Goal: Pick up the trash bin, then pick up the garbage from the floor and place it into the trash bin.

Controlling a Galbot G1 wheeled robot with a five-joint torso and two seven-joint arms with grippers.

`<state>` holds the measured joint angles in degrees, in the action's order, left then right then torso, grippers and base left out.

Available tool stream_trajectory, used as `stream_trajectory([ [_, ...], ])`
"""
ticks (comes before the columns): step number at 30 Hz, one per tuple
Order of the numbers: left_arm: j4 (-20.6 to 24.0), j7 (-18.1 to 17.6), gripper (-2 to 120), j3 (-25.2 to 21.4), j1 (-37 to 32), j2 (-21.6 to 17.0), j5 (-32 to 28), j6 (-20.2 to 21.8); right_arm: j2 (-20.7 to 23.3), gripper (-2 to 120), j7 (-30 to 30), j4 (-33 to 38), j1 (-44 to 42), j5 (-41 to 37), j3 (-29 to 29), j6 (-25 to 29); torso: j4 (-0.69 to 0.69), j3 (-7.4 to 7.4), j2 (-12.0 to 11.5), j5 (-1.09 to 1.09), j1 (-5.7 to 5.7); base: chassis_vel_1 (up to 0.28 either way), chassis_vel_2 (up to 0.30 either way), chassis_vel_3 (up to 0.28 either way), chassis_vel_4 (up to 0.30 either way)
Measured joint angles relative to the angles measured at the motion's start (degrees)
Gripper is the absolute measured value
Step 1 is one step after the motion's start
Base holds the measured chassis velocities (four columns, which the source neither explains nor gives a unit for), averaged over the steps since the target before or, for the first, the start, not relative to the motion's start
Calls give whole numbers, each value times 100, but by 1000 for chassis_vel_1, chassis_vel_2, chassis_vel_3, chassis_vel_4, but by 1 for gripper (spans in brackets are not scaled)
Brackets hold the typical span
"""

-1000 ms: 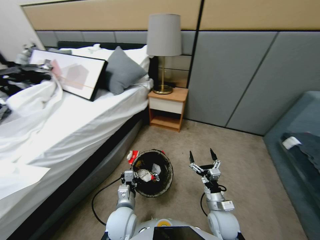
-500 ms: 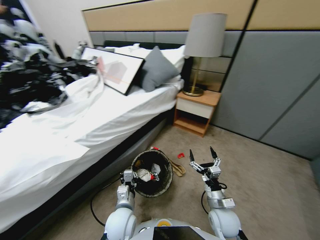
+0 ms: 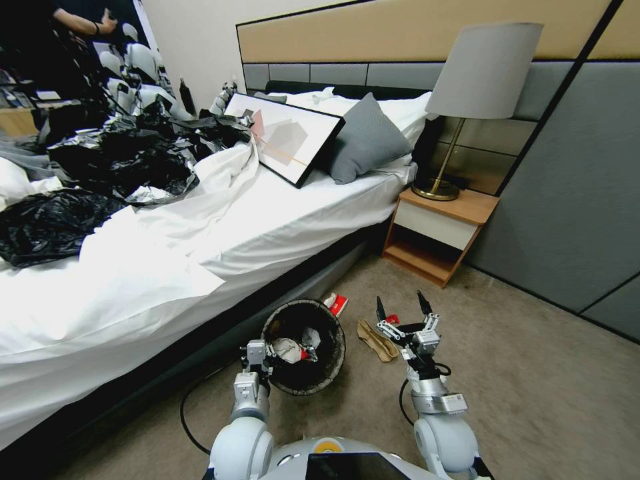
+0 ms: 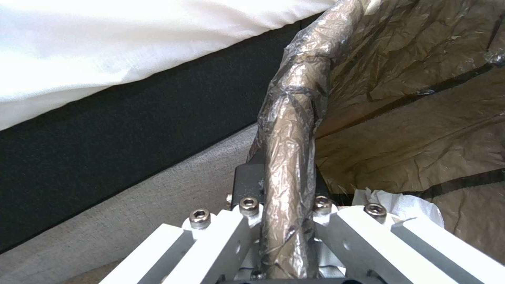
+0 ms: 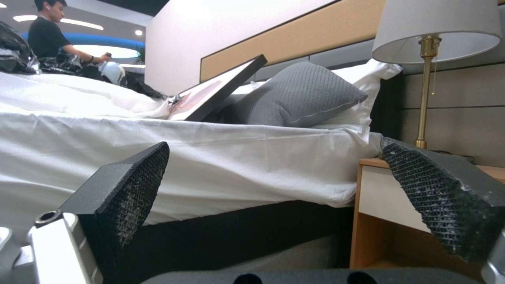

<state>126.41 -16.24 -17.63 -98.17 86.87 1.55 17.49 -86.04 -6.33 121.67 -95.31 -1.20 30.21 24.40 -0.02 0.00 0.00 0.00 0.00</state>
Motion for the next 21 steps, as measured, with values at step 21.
stream_trajectory([
  [21,34,4,1,-5,-117,3,78,-42,1141,100,-481,-2038,2039,-896,64,-2503,2,0,0,0,0,0,0,0,0],
])
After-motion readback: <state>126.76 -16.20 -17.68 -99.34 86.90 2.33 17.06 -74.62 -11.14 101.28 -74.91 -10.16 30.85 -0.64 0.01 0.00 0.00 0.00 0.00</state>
